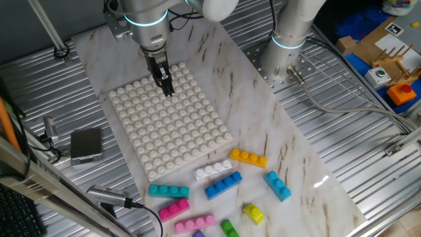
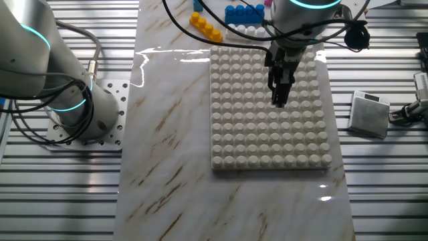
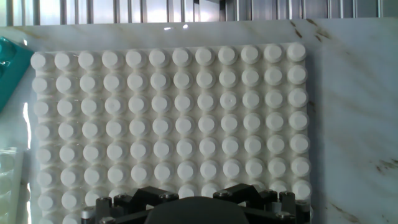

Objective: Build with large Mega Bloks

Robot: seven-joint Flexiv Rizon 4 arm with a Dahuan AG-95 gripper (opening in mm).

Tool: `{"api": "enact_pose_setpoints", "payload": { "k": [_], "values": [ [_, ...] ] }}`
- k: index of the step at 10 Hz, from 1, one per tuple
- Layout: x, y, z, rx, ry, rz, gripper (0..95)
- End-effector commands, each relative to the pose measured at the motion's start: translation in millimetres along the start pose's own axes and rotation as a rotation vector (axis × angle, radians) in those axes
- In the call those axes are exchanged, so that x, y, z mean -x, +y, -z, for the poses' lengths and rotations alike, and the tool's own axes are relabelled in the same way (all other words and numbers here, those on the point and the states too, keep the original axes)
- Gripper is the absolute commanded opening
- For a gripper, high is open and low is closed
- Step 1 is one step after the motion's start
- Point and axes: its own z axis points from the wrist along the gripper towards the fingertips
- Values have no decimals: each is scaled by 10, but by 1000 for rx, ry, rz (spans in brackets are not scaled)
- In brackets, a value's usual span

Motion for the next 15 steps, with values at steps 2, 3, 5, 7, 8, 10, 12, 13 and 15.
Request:
{"api": "enact_pose_setpoints", "payload": {
  "k": [2, 3, 5, 7, 8, 10, 12, 13, 15],
  "values": [
    [0, 0, 0, 17, -40, 405, 0],
    [0, 0, 0, 17, -40, 409, 0],
    [0, 0, 0, 18, -41, 412, 0],
    [0, 0, 0, 17, -40, 413, 0],
    [0, 0, 0, 17, -39, 413, 0],
    [0, 0, 0, 17, -42, 414, 0],
    [0, 0, 0, 19, -44, 414, 0],
    [0, 0, 0, 18, -43, 421, 0],
    [-2, 0, 5, 20, -46, 426, 0]
  ]
}}
